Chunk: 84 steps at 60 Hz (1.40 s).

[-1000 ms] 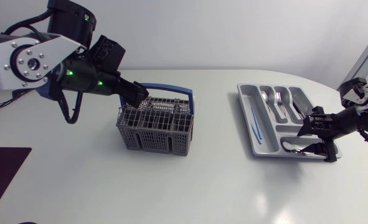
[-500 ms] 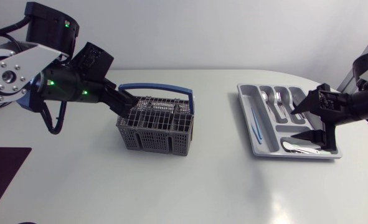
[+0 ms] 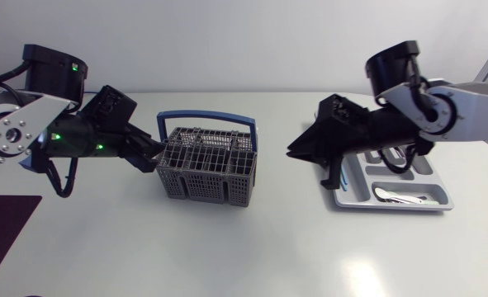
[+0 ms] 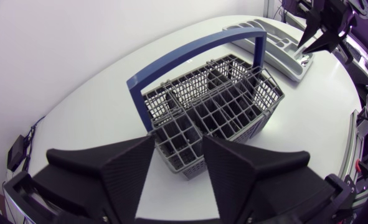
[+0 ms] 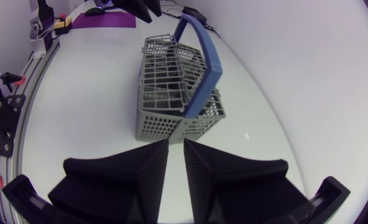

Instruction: Unload the cutlery basket into the drawer organizer.

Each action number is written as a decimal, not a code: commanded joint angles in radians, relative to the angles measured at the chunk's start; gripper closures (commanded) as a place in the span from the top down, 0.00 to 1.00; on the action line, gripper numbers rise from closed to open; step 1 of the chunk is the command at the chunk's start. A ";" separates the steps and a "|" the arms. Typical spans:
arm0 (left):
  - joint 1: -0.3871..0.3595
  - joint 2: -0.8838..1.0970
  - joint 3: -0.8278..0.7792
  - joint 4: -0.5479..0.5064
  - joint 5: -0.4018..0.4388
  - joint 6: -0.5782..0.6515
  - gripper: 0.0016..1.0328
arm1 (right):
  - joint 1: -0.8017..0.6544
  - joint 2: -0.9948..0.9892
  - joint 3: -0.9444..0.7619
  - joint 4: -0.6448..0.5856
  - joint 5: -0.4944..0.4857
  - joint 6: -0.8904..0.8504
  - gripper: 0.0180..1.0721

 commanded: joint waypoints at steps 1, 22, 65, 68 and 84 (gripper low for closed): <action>-0.004 0.049 -0.031 0.041 0.017 0.000 0.10 | 0.048 0.073 -0.021 0.039 0.002 0.103 0.07; -0.064 0.187 -0.020 0.116 0.017 -0.028 0.05 | 0.175 0.215 0.005 0.270 0.006 0.244 0.07; -0.130 -0.086 -0.047 -0.010 0.043 -0.089 0.05 | 0.169 -0.010 -0.043 0.253 0.037 0.240 0.09; -0.130 -0.140 -0.057 -0.033 0.043 -0.091 0.06 | 0.172 -0.061 -0.061 0.243 0.065 0.241 0.09; 0.002 -0.370 -0.171 -0.038 0.037 -0.074 0.23 | 0.053 -0.242 -0.168 0.291 0.201 0.281 0.19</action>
